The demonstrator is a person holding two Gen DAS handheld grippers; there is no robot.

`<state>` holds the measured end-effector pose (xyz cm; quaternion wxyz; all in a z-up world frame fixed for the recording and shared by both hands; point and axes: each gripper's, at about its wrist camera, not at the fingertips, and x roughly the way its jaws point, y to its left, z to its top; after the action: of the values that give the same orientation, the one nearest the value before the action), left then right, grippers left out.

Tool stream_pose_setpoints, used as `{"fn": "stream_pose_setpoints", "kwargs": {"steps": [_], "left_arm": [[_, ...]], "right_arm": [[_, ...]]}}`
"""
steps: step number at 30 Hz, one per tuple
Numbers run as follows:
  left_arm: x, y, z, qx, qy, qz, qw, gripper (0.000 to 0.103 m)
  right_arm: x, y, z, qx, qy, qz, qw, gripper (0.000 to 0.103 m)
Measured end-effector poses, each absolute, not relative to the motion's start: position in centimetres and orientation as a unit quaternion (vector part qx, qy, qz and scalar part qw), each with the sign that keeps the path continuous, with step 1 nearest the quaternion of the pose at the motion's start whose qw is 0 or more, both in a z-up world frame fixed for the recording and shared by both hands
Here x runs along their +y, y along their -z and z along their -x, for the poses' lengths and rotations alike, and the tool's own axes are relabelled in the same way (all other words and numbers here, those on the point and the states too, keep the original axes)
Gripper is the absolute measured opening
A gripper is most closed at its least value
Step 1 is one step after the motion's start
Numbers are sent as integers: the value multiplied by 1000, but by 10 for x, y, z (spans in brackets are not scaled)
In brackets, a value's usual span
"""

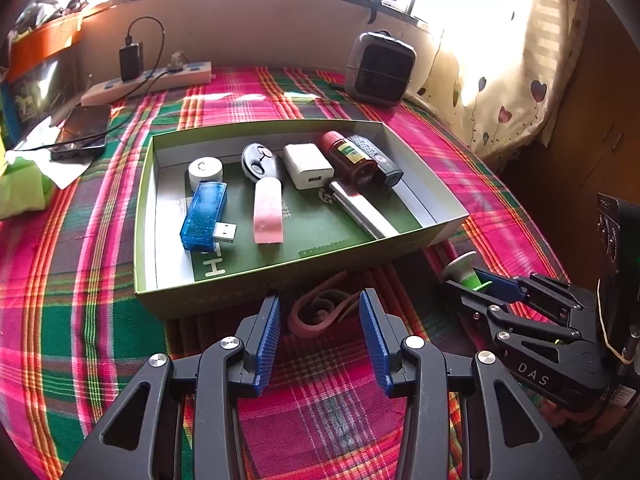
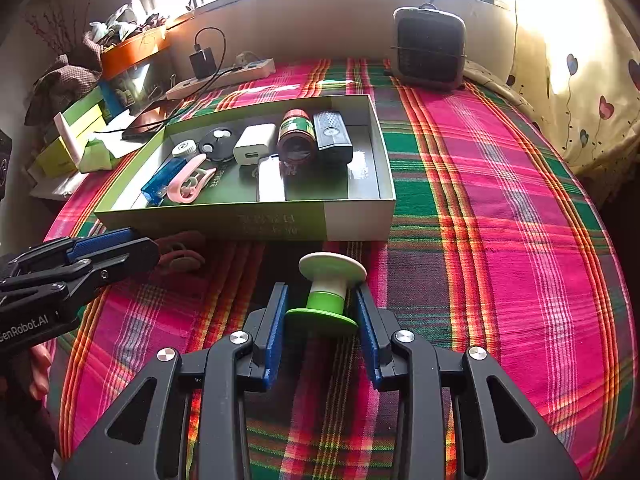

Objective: Organize rigid objects
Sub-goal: 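Grasp the pink ear hook with the left tool while the right tool holds the spool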

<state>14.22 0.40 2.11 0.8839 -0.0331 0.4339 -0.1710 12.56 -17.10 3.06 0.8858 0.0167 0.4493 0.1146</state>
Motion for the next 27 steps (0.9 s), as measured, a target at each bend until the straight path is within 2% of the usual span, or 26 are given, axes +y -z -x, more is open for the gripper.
{"fn": "stream_pose_setpoints", "kwargs": {"steps": [27], "left_arm": [[-35,-8,-141,439,166,-21,883,39]], "right_arm": [[-185,-29,-126,446,-114,-31,887,35]]}}
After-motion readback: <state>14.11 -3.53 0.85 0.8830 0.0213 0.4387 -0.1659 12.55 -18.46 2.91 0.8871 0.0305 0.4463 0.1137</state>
